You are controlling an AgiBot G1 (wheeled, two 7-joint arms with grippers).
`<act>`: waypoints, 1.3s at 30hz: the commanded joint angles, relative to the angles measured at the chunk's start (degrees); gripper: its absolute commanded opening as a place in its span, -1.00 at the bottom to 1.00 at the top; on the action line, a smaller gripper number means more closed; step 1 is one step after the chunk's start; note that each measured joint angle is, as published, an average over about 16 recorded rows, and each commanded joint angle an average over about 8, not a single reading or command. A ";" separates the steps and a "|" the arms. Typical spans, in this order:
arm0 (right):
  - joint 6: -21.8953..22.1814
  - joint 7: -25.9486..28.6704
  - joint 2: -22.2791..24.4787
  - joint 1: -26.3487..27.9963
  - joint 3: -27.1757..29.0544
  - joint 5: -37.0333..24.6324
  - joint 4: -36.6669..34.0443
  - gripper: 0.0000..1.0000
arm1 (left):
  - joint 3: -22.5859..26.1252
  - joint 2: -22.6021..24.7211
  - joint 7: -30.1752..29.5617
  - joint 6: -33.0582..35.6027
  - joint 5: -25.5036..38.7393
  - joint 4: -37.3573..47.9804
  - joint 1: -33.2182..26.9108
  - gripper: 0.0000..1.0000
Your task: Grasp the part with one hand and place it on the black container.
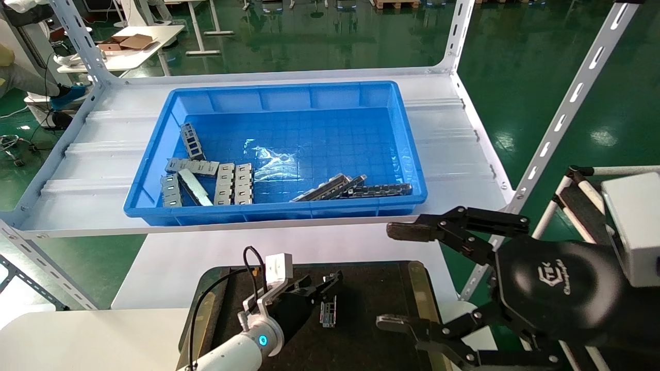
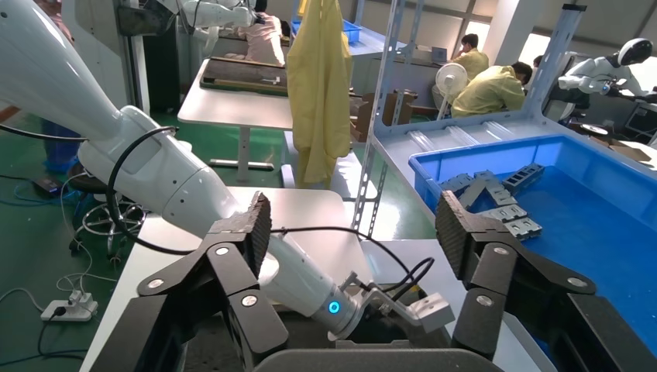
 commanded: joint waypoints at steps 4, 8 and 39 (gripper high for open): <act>0.00 0.00 0.00 0.00 0.00 0.00 0.00 1.00 | -3.27 -2.56 3.06 4.63 2.78 -2.44 0.80 1.00; 0.00 0.00 0.00 0.00 -0.01 0.01 0.00 1.00 | -7.07 -6.01 6.82 12.36 3.55 -5.12 2.48 1.00; 0.01 -0.02 0.01 0.01 -0.03 0.02 0.00 1.00 | -11.21 -35.19 14.60 57.33 4.73 -16.57 2.61 1.00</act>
